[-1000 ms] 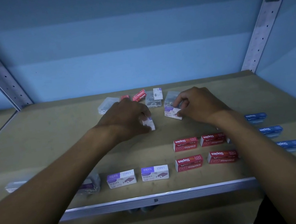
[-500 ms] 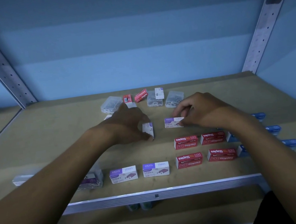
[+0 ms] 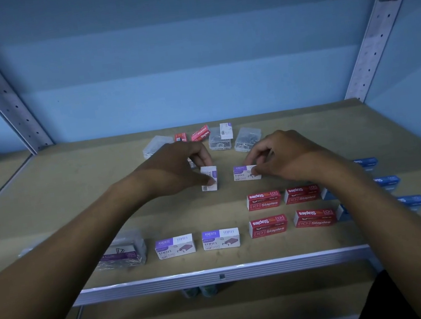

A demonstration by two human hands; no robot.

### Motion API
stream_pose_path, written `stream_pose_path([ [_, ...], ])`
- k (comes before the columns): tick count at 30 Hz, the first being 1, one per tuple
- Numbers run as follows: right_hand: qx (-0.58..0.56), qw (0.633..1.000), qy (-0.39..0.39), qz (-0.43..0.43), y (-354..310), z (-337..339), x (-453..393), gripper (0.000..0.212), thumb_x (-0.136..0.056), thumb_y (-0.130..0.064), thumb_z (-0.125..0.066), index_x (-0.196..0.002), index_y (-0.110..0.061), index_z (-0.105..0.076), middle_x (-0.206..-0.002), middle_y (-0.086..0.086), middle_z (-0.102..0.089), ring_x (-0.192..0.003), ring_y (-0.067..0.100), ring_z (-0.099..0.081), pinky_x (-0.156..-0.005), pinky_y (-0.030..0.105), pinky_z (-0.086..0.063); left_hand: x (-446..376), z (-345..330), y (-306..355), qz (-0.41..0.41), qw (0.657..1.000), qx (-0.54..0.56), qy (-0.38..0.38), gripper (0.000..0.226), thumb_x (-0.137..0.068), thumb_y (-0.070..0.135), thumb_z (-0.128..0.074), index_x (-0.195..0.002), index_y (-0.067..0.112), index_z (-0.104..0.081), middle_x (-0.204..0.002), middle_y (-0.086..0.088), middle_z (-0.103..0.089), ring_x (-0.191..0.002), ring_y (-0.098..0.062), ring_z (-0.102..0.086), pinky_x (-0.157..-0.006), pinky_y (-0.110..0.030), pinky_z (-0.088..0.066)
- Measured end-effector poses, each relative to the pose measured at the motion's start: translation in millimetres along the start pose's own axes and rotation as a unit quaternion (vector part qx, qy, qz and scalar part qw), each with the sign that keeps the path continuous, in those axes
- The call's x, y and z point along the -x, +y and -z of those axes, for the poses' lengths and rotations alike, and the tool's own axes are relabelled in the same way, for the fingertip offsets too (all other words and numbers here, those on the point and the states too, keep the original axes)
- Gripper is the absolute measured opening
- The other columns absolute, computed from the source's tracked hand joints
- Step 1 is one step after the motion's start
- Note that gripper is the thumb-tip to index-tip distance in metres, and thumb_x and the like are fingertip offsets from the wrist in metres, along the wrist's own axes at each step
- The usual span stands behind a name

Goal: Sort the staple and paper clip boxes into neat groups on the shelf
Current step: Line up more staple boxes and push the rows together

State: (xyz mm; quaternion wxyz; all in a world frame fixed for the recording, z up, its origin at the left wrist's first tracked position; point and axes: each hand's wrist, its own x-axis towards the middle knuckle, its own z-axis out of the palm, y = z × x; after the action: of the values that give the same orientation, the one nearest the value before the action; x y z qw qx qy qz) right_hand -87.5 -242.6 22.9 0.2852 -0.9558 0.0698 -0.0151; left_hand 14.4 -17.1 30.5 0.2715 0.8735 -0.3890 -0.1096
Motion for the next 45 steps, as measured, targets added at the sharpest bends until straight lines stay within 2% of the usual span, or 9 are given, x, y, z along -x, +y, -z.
stream_pose_path([
  [7, 0.005, 1.0, 0.003, 0.006, -0.6, 0.3, 1.4, 0.013, -0.083, -0.024, -0.079, -0.091, -0.034, -0.077, -0.085, -0.013, -0.071, -0.078, 0.002, -0.065, -0.063, 0.017, -0.044, 8.5, 2.1, -6.5, 0.021, 1.0, 0.012, 0.006, 0.033, -0.068, 0.031, -0.087, -0.093, 0.032, -0.065, -0.086, 0.014, -0.066, -0.075, 0.003, -0.058, -0.074, -0.024, -0.048],
  [13, 0.0, 1.0, -0.001, 0.008, -1.0, -1.0, 1.4, 0.011, -0.08, -0.026, -0.081, -0.085, -0.035, -0.078, -0.08, -0.014, -0.072, -0.076, -0.001, -0.065, -0.064, 0.017, -0.044, 12.5, 4.3, -19.9, 0.021, 0.997, -0.074, -0.018, 0.038, -0.07, 0.026, -0.085, -0.102, 0.033, -0.066, -0.094, 0.016, -0.064, -0.089, -0.004, -0.058, -0.074, -0.022, -0.045],
  [20, 0.014, 1.0, 0.009, 0.01, -0.5, -2.4, 1.7, 0.014, -0.08, -0.033, -0.081, -0.093, -0.037, -0.078, -0.086, -0.015, -0.07, -0.077, -0.004, -0.061, -0.062, 0.013, -0.04, 15.9, 2.1, -24.3, 0.03, 0.996, -0.087, -0.021, 0.024, -0.074, 0.042, -0.08, -0.094, 0.034, -0.071, -0.095, 0.018, -0.069, -0.092, 0.002, -0.058, -0.078, -0.022, -0.046],
  [24, 0.007, 1.0, 0.007, 0.009, -0.4, -5.5, 1.4, 0.013, -0.082, -0.029, -0.079, -0.094, -0.035, -0.078, -0.085, -0.014, -0.071, -0.076, -0.004, -0.062, -0.063, 0.012, -0.042, 20.1, 3.2, -20.9, 0.021, 0.995, -0.093, 0.018, 0.012, -0.077, 0.038, -0.079, -0.084, 0.029, -0.073, -0.085, 0.014, -0.069, -0.081, 0.0, -0.059, -0.073, -0.024, -0.047],
  [29, 0.006, 1.0, 0.006, 0.011, -0.9, -7.5, -0.2, 0.013, -0.083, -0.027, -0.079, -0.094, -0.033, -0.077, -0.082, -0.013, -0.071, -0.072, -0.003, -0.062, -0.062, 0.013, -0.043, 28.7, 0.5, -19.8, -0.001, 0.998, -0.061, 0.012, 0.014, -0.071, 0.039, -0.081, -0.081, 0.033, -0.073, -0.086, 0.015, -0.071, -0.089, -0.004, -0.06, -0.078, -0.032, -0.051],
  [35, 0.004, 1.0, 0.003, 0.007, -1.1, -7.5, -0.8, 0.014, -0.083, -0.027, -0.079, -0.095, -0.034, -0.077, -0.081, -0.015, -0.071, -0.072, -0.005, -0.062, -0.063, 0.014, -0.042, 30.4, 3.0, -20.7, 0.019, 0.998, -0.05, -0.019, 0.029, -0.072, 0.044, -0.081, -0.097, 0.034, -0.073, -0.1, 0.017, -0.066, -0.099, -0.004, -0.059, -0.09, -0.03, -0.049],
  [37, 0.005, 1.0, 0.003, 0.006, -1.8, -7.3, -0.4, 0.014, -0.083, -0.027, -0.079, -0.095, -0.033, -0.078, -0.081, -0.015, -0.071, -0.073, -0.004, -0.063, -0.063, 0.014, -0.042, 29.8, 0.3, -18.7, 0.023, 0.996, -0.083, -0.03, 0.032, -0.074, 0.046, -0.079, -0.102, 0.031, -0.074, -0.102, 0.015, -0.063, -0.1, -0.006, -0.055, -0.089, -0.026, -0.046],
  [42, 0.01, 1.0, 0.005, 0.008, -1.8, -7.3, 1.0, 0.012, -0.082, -0.028, -0.079, -0.093, -0.034, -0.078, -0.08, -0.015, -0.072, -0.072, -0.005, -0.063, -0.062, 0.012, -0.042, 32.5, -5.4, -15.3, -0.014, 0.999, -0.045, 0.0, 0.027, -0.065, 0.034, -0.088, -0.081, 0.028, -0.067, -0.087, 0.012, -0.068, -0.087, -0.003, -0.059, -0.08, -0.033, -0.051],
  [45, 0.006, 1.0, 0.005, 0.006, -2.6, -6.9, 2.2, 0.012, -0.082, -0.029, -0.079, -0.092, -0.035, -0.078, -0.082, -0.015, -0.071, -0.073, -0.005, -0.063, -0.061, 0.01, -0.041, 33.9, -7.4, -16.8, -0.032, 0.998, -0.05, 0.009, 0.032, -0.064, 0.031, -0.089, -0.085, 0.027, -0.065, -0.087, 0.01, -0.067, -0.085, -0.001, -0.059, -0.078, -0.029, -0.05],
])
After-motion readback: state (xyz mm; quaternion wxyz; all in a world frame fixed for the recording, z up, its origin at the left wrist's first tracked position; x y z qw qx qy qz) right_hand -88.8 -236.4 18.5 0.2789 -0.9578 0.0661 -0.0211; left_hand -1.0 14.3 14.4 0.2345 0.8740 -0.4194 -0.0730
